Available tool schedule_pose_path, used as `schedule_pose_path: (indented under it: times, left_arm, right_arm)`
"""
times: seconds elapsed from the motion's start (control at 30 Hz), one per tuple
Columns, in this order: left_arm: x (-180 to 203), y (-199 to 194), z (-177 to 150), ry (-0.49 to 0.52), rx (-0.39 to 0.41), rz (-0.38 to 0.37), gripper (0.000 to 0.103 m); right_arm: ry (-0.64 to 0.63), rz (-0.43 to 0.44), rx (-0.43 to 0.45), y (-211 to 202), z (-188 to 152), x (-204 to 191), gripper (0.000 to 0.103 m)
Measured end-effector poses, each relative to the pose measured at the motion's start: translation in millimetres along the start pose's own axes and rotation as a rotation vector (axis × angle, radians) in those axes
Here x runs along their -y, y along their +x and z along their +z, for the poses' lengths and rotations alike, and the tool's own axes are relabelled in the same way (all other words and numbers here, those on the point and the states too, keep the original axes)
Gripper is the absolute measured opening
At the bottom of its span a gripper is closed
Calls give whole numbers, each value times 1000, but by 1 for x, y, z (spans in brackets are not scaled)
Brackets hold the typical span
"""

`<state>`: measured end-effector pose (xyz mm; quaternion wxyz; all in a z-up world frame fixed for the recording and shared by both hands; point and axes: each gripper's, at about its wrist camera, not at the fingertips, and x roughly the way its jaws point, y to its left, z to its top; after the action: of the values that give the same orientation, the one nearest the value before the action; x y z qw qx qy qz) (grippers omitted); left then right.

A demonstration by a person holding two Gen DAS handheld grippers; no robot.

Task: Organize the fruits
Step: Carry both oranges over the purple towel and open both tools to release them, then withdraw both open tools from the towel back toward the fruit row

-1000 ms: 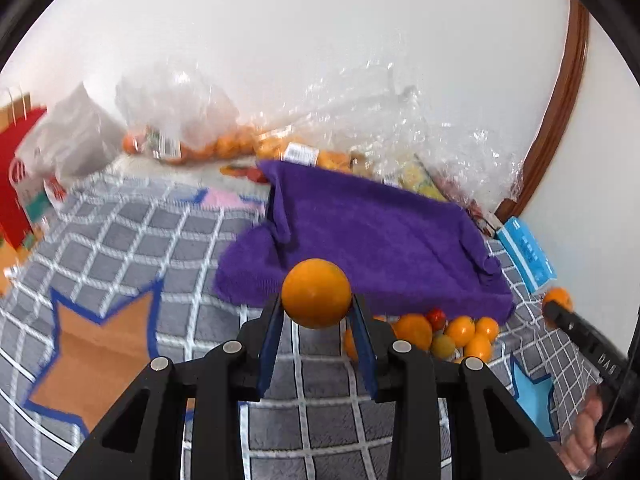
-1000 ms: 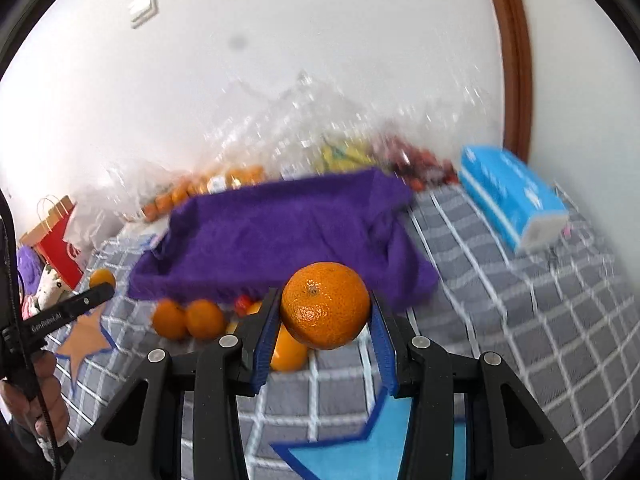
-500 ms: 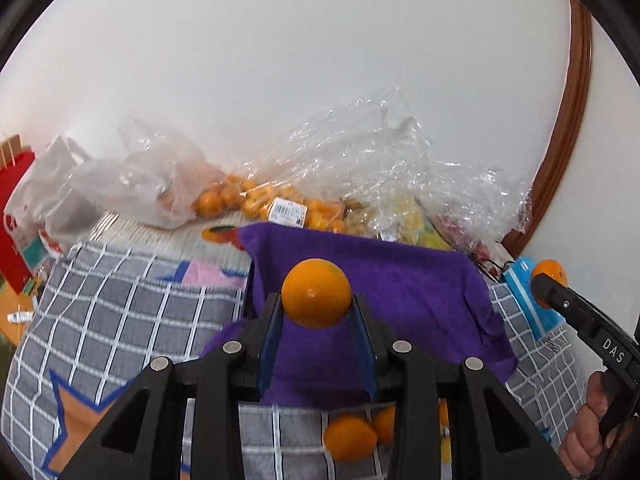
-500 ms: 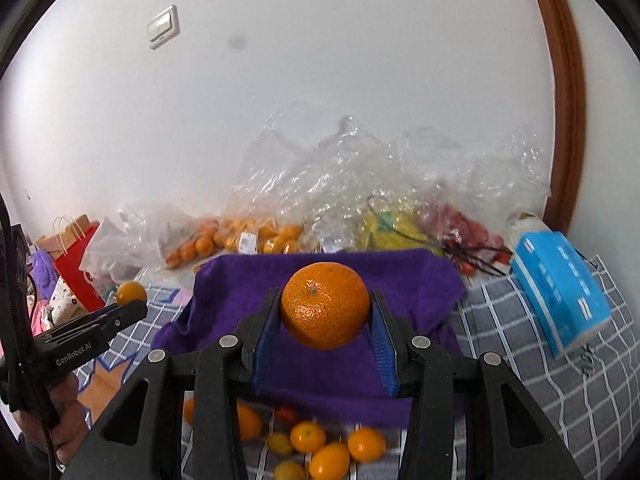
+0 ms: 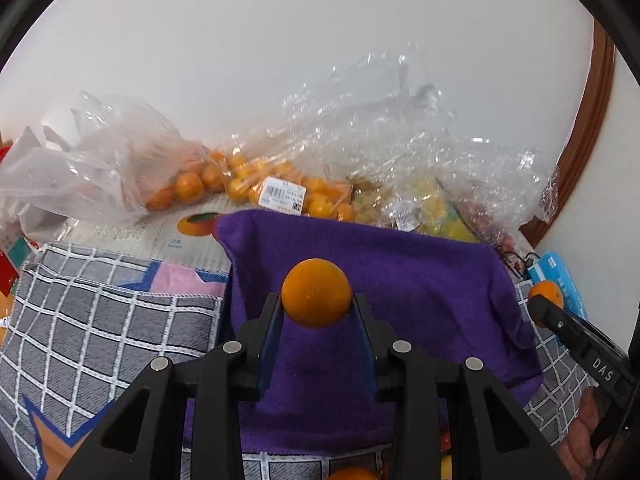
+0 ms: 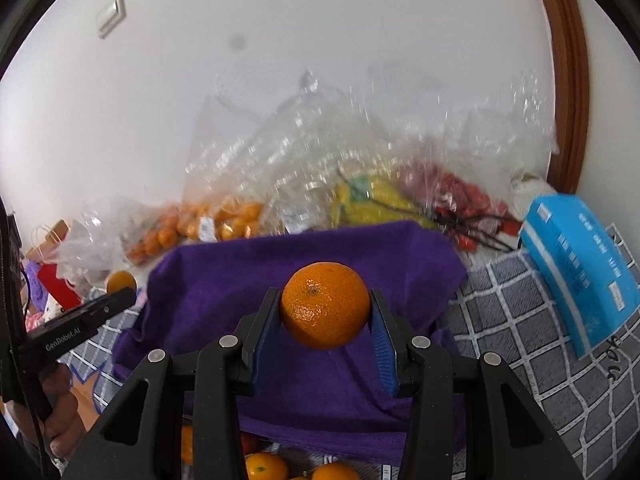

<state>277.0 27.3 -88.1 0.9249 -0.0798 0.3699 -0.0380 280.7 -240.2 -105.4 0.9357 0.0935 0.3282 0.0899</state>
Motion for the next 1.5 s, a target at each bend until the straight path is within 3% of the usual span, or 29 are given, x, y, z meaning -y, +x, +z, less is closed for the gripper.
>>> schedule_pose_path:
  times: [0.27,0.47,0.97,1.17,1.27,1.5]
  left_arm:
    - [3,31,-6,9,-97,17,33]
    - [6,44,-13,44,-123,56,33]
    - [2,61,-19,26,-210,50,33]
    - [8,56,-19,56,-202,58,35]
    - [11,45,-17,64,-186,58,49]
    - [15,6,-24,79,-124,91,50]
  right_arm:
    - [-4,-9,-57,23,-13,5,43]
    - [-6,-18,-98,38,-21,6,43]
    - [-38,-40,-145,54,-29,1,43]
    - [-48,-45,-137,55,-29,-1,44]
    - [-62,-40,-129,51,-27,-4,50]
    - [-81,-48,-41,19,-18,-14,59]
